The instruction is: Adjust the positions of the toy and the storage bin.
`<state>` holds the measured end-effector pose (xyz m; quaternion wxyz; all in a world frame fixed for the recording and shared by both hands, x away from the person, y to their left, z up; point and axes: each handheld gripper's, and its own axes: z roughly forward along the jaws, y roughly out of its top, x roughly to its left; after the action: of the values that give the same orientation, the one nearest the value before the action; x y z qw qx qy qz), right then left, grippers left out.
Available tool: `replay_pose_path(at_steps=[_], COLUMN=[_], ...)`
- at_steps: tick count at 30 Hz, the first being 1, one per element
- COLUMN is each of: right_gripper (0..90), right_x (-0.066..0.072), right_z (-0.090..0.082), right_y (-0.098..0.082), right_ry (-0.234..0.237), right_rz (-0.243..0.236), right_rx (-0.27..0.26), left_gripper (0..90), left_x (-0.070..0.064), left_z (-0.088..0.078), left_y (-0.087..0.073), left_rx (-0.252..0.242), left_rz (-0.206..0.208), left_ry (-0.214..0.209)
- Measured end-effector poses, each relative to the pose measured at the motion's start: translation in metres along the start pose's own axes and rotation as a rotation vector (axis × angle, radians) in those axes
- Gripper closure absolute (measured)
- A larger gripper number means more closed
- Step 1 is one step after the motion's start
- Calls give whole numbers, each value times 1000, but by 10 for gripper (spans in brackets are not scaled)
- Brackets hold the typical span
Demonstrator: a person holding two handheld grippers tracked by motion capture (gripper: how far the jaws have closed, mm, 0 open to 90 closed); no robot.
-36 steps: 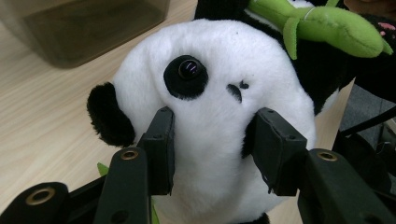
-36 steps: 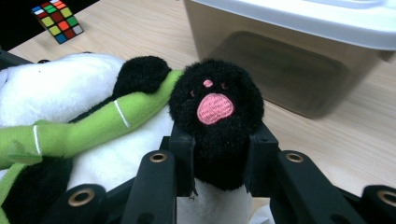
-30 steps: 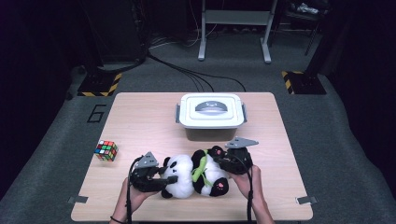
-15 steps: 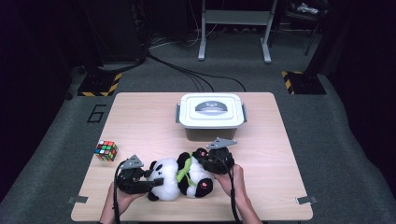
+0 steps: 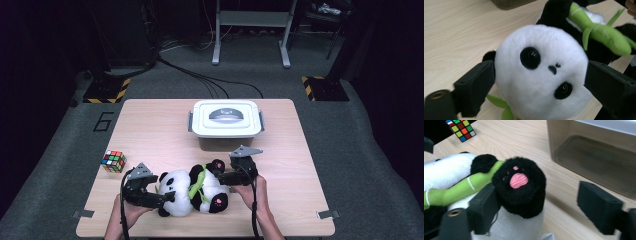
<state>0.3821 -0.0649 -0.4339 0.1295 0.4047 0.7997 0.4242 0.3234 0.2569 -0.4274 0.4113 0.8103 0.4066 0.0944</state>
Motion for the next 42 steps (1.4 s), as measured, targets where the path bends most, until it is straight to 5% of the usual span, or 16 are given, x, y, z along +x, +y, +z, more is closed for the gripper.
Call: replay_pose_path(at_steps=[9, 26, 32, 34, 38, 42], right_gripper=[55, 0, 2, 9, 16, 23], right_x=[-11, -55, -74, -81, -91, -97], right_z=[-22, -45, -50, -51, -52, -51], right_y=[-6, -51, -71, -78, -90, -98], right_ry=[-8, -123, -170, -178, -198, -216], right_rz=[32, 99, 142, 161, 190, 216], right_rx=[-54, -29, -13, -5, 15, 23], left_gripper=[10, 15, 206, 345, 465, 597], left_x=[-23, -62, -66, -66, -66, -67], left_z=[5, 47, 59, 60, 66, 65], left_y=[18, 43, 43, 42, 39, 35], left_rx=[-32, -19, -1, 5, 44, 26], left_rz=[37, 96, 98, 100, 120, 128], left_ry=[-26, -79, -70, -51, -10, 14])
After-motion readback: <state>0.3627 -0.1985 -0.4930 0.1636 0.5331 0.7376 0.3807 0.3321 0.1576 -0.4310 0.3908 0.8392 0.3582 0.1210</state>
